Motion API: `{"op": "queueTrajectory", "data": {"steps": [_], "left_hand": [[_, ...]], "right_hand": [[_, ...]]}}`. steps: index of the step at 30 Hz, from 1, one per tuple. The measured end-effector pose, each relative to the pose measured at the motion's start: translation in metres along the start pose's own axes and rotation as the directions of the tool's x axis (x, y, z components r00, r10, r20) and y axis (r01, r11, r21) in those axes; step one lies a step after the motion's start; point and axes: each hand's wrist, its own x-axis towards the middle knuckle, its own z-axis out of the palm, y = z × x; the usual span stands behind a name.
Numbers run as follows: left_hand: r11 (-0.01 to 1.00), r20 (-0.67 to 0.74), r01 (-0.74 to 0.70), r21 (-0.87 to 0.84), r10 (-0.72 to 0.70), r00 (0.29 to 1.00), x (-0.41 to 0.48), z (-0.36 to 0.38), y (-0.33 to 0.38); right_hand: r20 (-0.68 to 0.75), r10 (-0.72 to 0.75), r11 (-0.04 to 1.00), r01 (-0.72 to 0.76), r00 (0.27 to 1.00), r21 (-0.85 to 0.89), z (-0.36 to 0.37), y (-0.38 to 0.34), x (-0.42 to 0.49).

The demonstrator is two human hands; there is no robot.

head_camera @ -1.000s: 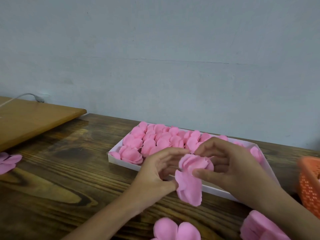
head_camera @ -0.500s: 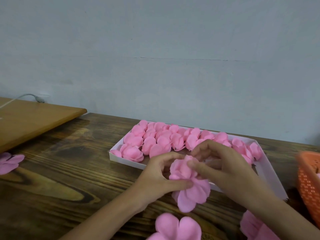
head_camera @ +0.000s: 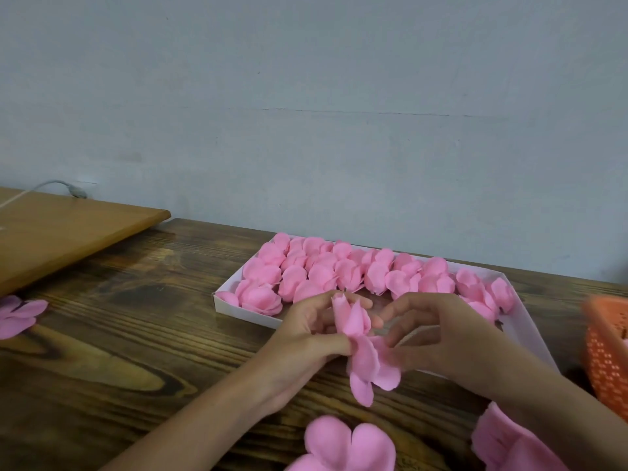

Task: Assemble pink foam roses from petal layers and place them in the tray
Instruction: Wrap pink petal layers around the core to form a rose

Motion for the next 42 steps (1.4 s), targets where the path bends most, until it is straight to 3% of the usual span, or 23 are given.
{"op": "queueTrajectory", "data": {"steps": [11, 21, 28, 31, 33, 35, 37, 39, 42], "left_hand": [[0.979, 0.025, 0.106, -0.177, -0.104, 0.994, 0.002, -0.007, 0.007], [0.963, -0.001, 0.114, -0.243, -0.117, 0.993, 0.004, -0.01, 0.005], [0.975, -0.03, 0.106, -0.194, -0.113, 0.993, 0.003, -0.009, 0.008], [0.981, -0.032, 0.081, -0.174, -0.087, 0.996, 0.003, -0.009, 0.01], [0.983, -0.023, 0.062, -0.171, -0.067, 0.998, 0.003, -0.009, 0.012], [0.983, -0.008, 0.042, -0.178, -0.044, 0.999, 0.002, -0.009, 0.012], [0.984, 0.016, 0.018, -0.179, -0.015, 1.0, 0.001, -0.008, 0.011], [0.986, 0.03, -0.009, -0.169, 0.014, 0.999, 0.001, -0.007, 0.012], [0.991, 0.026, -0.046, -0.127, 0.049, 0.998, 0.001, -0.006, 0.014]], "right_hand": [[0.063, 0.017, 0.986, -0.007, 0.998, -0.164, -0.002, -0.002, -0.005], [0.17, 0.101, 0.958, -0.049, 0.98, -0.284, -0.008, 0.002, -0.008], [0.162, 0.168, 0.832, -0.052, 0.972, -0.552, -0.015, -0.003, -0.013], [0.16, 0.183, 0.725, -0.023, 0.97, -0.688, -0.015, -0.007, -0.018], [0.146, 0.14, 0.603, 0.032, 0.979, -0.797, -0.015, -0.009, -0.021], [0.108, -0.011, 0.544, 0.096, 0.994, -0.834, -0.012, -0.014, -0.021], [0.032, -0.144, 0.675, 0.122, 0.989, -0.728, -0.006, -0.02, -0.018], [-0.016, -0.163, 0.906, 0.143, 0.987, -0.398, 0.003, -0.024, -0.014], [-0.048, -0.124, 0.988, 0.118, 0.991, -0.099, 0.017, -0.021, -0.01]]}}
